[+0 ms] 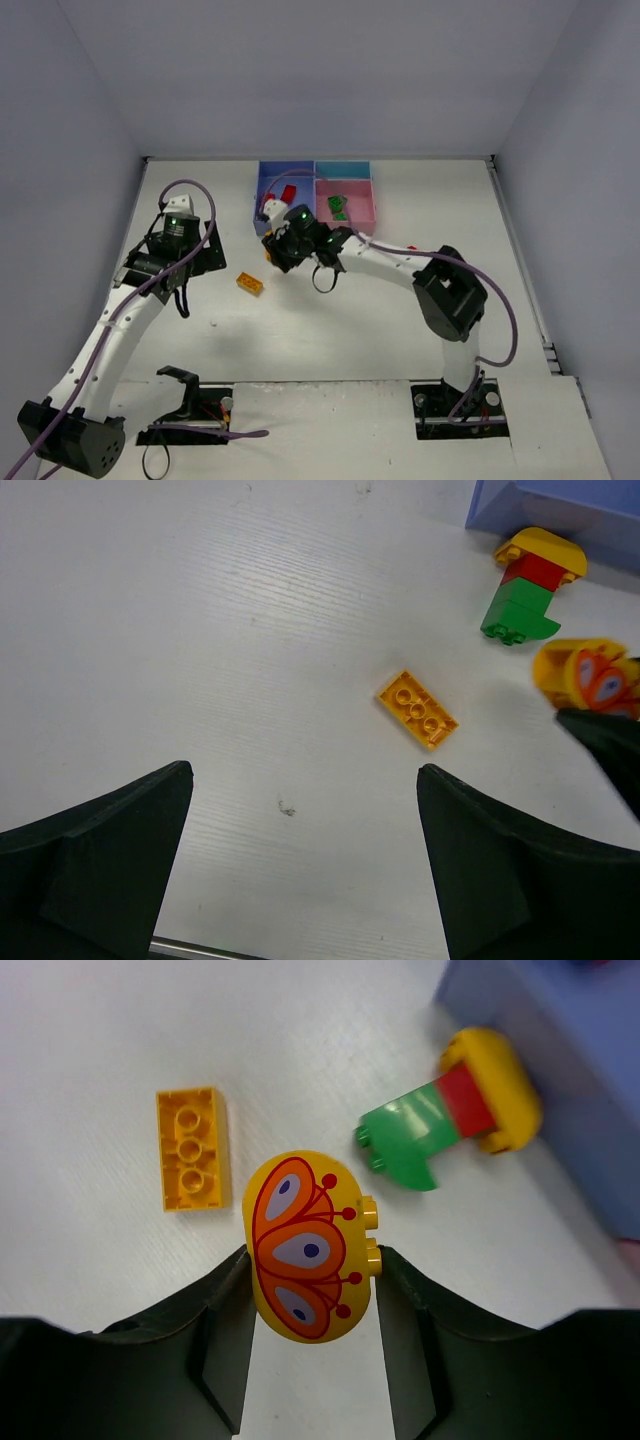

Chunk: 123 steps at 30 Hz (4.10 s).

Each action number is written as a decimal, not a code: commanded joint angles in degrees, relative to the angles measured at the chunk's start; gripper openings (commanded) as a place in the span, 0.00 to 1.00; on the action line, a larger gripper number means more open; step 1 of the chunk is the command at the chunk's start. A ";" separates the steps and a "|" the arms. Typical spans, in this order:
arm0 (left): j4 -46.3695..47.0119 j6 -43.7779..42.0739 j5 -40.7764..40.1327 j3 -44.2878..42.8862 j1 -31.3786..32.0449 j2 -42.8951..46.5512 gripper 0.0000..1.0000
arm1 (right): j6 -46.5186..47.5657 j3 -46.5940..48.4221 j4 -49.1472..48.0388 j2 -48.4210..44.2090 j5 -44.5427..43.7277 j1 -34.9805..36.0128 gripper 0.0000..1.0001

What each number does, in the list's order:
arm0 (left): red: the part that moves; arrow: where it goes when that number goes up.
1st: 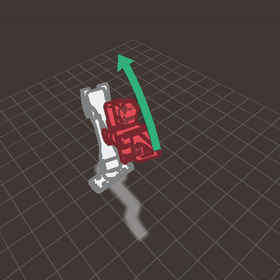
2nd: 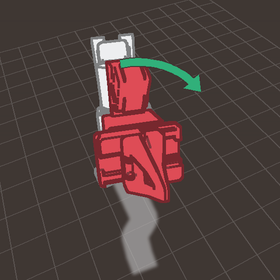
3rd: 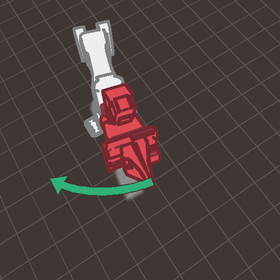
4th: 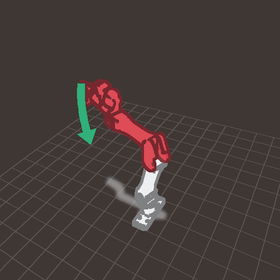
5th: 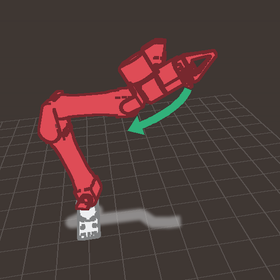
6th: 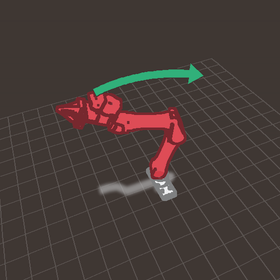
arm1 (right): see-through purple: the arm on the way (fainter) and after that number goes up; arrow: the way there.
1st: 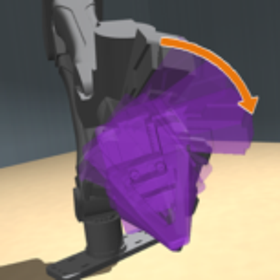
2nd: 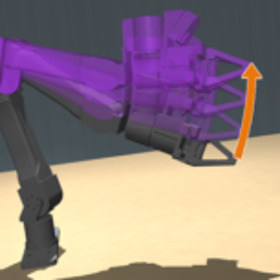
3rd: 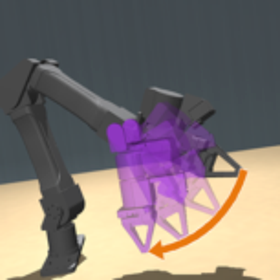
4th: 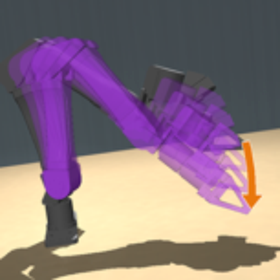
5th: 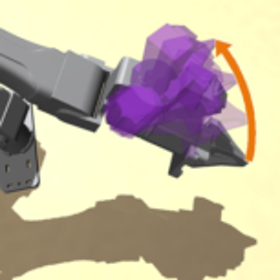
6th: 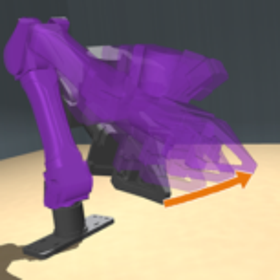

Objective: Sort the legos into containers by color

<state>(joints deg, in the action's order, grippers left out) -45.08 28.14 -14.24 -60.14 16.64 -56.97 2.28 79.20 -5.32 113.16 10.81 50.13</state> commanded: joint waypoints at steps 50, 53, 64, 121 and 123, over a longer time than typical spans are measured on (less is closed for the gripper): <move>2.98 1.74 -1.50 0.90 -0.47 -6.14 0.87 | 51.42 29.44 -16.03 19.46 -3.69 -28.07 0.40; 3.07 2.00 -1.32 1.16 -0.47 -5.96 0.87 | 51.68 28.65 -16.82 18.85 -4.22 -28.16 0.47; 2.89 2.01 -0.79 1.60 -0.47 -4.64 0.87 | 49.05 24.08 -18.14 15.08 -5.01 -27.89 0.63; -3.97 0.77 -1.23 -0.68 -0.47 11.53 0.87 | 10.96 2.10 -17.27 2.60 3.60 3.58 0.00; -3.27 1.04 -0.70 -0.51 -0.47 10.48 0.87 | 16.22 1.75 -16.74 -1.27 4.65 2.26 0.00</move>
<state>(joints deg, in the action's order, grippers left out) -51.96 29.15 -15.38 -59.51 16.47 -44.69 10.22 80.34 -19.59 122.13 13.50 55.05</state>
